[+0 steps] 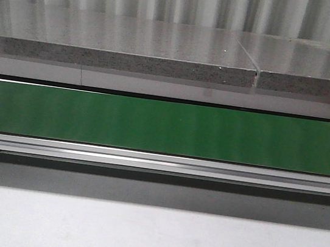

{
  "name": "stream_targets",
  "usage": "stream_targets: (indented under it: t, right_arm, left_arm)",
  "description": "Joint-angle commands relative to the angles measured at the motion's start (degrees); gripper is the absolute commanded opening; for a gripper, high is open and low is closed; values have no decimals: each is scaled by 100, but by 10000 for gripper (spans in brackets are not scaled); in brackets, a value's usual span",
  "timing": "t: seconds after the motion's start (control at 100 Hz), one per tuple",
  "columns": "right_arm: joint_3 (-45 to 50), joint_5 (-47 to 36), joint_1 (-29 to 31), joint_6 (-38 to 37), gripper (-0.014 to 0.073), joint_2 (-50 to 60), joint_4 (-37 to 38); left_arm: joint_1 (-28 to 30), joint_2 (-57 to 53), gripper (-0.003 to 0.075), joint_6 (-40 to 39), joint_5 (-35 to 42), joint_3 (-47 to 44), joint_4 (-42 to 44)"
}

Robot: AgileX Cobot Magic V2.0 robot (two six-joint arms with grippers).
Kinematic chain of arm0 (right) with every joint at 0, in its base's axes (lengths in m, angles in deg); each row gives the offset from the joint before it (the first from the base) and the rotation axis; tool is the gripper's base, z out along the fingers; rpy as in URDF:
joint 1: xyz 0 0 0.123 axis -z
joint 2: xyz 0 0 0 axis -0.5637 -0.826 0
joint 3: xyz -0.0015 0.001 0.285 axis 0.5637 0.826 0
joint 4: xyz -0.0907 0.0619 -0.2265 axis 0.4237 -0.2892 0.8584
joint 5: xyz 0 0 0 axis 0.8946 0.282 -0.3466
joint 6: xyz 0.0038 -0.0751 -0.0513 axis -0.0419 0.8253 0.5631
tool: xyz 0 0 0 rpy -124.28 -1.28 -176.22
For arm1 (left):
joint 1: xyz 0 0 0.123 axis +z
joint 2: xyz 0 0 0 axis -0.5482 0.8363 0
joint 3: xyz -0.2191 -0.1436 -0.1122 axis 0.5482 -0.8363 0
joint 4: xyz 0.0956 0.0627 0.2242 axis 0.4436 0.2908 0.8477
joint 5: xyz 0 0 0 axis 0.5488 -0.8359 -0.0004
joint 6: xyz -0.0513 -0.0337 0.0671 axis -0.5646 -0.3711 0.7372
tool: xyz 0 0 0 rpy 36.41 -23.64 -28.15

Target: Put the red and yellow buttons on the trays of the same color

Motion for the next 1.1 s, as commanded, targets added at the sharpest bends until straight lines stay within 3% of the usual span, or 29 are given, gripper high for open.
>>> stream_targets:
  t: [0.0, 0.13, 0.3, 0.4, 0.8, 1.09]
  right_arm:
    - [-132, -345, 12, 37, -122, 0, 18]
    - [-132, -345, 12, 37, -122, 0, 18]
    - [-132, -345, 12, 37, -122, 0, 18]
    - [-132, -345, 12, 37, -122, 0, 18]
    - [-132, -345, 12, 37, -122, 0, 18]
    - [-132, -345, 12, 37, -122, 0, 18]
  left_arm:
    - [231, 189, -19, -84, 383, 292, -68]
    - [490, 401, 63, -84, 370, 372, -81]
    - [757, 583, 365, -84, 370, 370, -179]
    - [920, 682, 472, -113, 330, 384, -350]
    - [1861, 2029, 472, -217, -842, 1487, -508]
    - [1971, 3637, 472, -217, -1403, 2396, -516]
